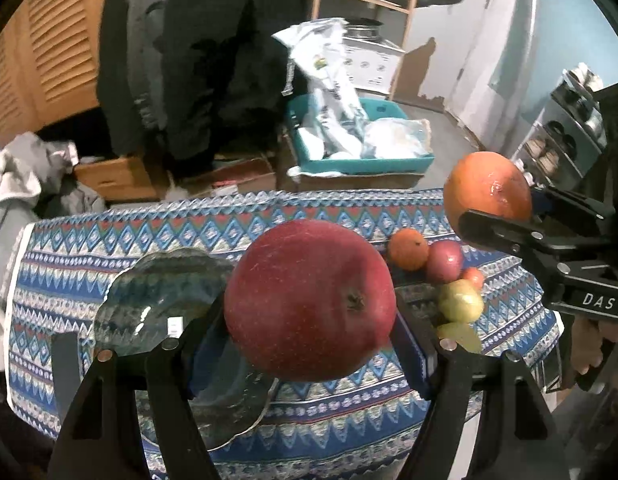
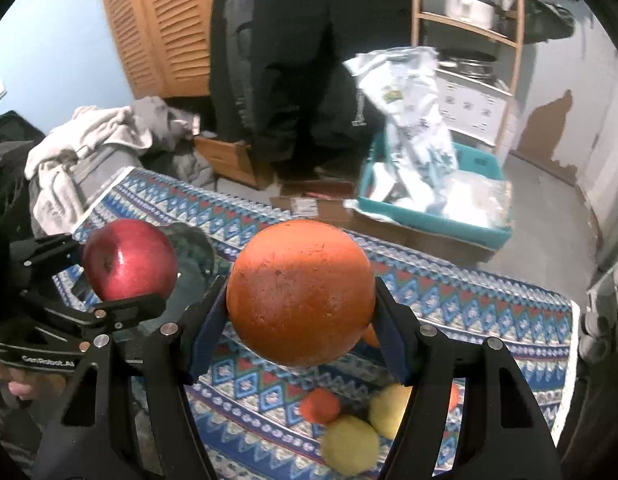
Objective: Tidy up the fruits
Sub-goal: 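Lower the red apple into the glass bowl while the right tool lowers the large orange beside it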
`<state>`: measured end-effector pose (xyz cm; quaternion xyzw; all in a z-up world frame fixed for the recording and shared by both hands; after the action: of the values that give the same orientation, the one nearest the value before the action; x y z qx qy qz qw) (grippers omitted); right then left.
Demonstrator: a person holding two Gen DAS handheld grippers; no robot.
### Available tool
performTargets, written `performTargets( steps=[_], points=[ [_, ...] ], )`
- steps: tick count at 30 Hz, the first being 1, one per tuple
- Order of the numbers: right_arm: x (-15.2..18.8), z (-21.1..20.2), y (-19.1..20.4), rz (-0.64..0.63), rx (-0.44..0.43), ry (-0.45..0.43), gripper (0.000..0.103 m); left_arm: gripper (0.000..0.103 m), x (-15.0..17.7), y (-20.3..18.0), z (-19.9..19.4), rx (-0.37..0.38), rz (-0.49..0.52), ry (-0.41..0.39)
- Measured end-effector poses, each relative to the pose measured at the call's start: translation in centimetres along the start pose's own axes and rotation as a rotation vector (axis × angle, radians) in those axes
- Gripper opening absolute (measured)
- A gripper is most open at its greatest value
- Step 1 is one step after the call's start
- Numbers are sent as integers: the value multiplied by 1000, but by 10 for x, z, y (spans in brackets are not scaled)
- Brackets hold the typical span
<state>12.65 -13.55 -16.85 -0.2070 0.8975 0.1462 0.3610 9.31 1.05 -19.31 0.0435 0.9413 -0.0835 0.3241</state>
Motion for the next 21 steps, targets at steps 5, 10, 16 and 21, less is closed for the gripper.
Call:
performTargets(
  steps=[5,10,16,21],
  points=[
    [-6,19,27,-34,-38,23,68,77,9,28,0,-23,-37,4],
    [-10,38,46,-41,-74,46,68,77,19,58,4,-46,-72,15],
    [-12,63,67,-51,-113,84,68,77,33,87,15,-70,-118,48],
    [-9,82,85,-74,-131,116,68,77,46,111,21,-91,-156,77]
  ],
)
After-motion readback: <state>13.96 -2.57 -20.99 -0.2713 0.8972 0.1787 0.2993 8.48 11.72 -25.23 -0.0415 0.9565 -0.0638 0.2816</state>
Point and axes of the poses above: each gripper's, at about its wrist camera, not at the fingertips, and z roughly the way its jaws point, y to its left, x to its underside, the point moved 6 cm from there along z, roughly the way its jaws point, and after that the axes turned 5 degrees about -y, right-handed, at the moved point
